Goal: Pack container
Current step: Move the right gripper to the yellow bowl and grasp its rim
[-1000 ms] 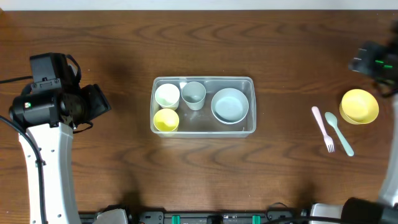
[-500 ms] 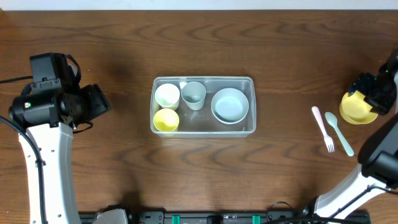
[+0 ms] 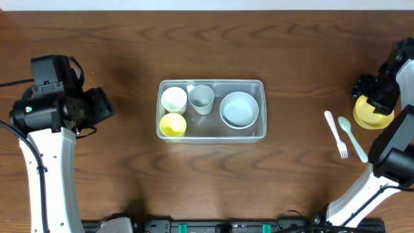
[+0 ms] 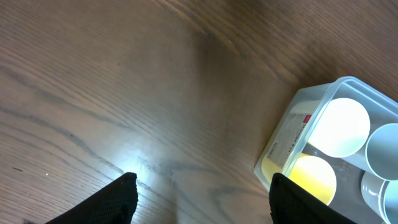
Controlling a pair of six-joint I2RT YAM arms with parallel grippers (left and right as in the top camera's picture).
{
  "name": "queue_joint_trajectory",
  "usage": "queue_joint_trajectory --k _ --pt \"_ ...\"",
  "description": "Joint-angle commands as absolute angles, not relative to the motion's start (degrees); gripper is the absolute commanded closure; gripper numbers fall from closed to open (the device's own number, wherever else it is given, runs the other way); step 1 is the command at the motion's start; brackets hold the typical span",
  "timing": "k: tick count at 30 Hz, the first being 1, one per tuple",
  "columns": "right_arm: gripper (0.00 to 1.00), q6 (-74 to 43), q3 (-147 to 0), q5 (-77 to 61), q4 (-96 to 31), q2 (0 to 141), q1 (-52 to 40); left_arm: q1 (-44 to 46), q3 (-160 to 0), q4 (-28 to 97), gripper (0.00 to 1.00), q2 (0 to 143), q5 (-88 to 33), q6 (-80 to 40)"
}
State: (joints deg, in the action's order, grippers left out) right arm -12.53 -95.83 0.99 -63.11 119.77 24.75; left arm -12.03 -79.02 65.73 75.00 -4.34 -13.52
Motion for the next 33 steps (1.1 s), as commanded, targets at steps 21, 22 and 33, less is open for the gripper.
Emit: queue_joint_trajectory --k 21,22,33 --pt "0.51 -10.2 -93.5 1.1 -61.2 123.8 23.6 -12.5 -79.0 66.3 0.32 74.9 -4.5 -13.6" --pt "0.53 -10.2 -93.0 1.1 -60.9 123.8 23.6 -12.5 -79.0 66.3 0.32 74.8 -4.5 -13.6" --pt "0.76 -10.2 -91.7 1.1 -60.0 123.8 23.6 -12.5 -79.0 66.3 0.32 74.9 -4.5 -13.6"
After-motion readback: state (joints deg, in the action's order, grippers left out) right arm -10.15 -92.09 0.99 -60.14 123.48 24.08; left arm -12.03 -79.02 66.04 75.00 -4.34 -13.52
